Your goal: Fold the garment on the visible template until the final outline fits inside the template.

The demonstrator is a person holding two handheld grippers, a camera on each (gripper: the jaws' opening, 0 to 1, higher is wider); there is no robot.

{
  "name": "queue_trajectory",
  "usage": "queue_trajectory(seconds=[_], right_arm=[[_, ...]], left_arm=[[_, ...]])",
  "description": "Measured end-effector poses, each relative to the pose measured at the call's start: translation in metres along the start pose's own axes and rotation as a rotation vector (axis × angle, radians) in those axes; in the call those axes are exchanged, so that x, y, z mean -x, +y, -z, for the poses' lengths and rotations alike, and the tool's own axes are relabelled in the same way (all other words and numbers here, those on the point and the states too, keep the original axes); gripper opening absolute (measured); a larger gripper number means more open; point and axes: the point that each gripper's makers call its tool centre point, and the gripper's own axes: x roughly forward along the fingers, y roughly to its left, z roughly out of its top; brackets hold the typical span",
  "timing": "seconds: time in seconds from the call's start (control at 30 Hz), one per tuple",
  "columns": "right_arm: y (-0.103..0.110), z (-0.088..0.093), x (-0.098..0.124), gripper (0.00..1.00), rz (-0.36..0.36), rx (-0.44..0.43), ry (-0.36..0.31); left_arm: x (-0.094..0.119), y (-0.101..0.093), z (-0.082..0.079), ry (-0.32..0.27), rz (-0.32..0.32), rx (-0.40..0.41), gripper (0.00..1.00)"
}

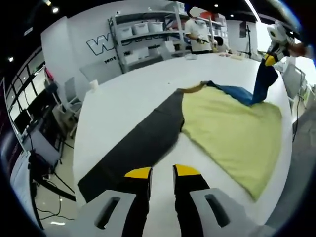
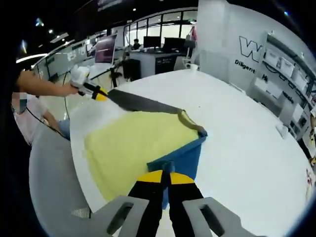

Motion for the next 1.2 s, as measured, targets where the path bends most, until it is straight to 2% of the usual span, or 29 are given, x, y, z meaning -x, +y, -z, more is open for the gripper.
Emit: queue_trajectory(seconds=[0.1,0.23,0.43,0.57,0.7,0.73,0.8,0.87,1.0,1.2], right_arm=[[-0.024,-0.008,0.008,0.0,0.052,-0.036,-0.016],[-0.048,-0.014,0.016,0.0,0.101,-0.081,-0.034],[-0.071,-0.02,0.026,0.0,0.131,-0.118,-0.056],[-0.083,-0.024,0.031,0.0,0.157,-0.144,-0.064],[-0.095,-0.03,0.039,0.0,0.189,-0.171,-0.074],[-0.097,-0.031,0.04,0.0,0.194,-0.174,-0.075],[-0.104,-0.034,0.045,0.0,0.211,-0.193,-0.087],[-0.112,-0.037,0.051,0.0,0.226,-0.213,-0.094],[-0.127,-0.043,0.061,0.0,0.249,-0.262,-0.128],[-0.149,-0.046,0.074,0.0,0.285,-0.324,-0.16]], left_arm=[[-0.001,-0.007,-0.001,-0.002,0.026,-0.007,0.27],[-0.003,-0.024,-0.004,-0.013,0.081,-0.054,0.34],[-0.006,-0.049,-0.004,-0.019,0.149,-0.077,0.46],[-0.01,-0.072,0.0,-0.008,0.204,-0.116,0.52],[-0.014,-0.105,0.004,-0.009,0.303,-0.168,0.55],[-0.016,-0.106,0.006,-0.008,0.309,-0.171,0.55],[-0.017,-0.127,0.007,-0.007,0.372,-0.185,0.57],[-0.018,-0.143,0.008,-0.009,0.408,-0.2,0.59],[-0.019,-0.169,0.018,0.017,0.473,-0.244,0.62],[-0.019,-0.186,0.036,0.059,0.508,-0.26,0.65]])
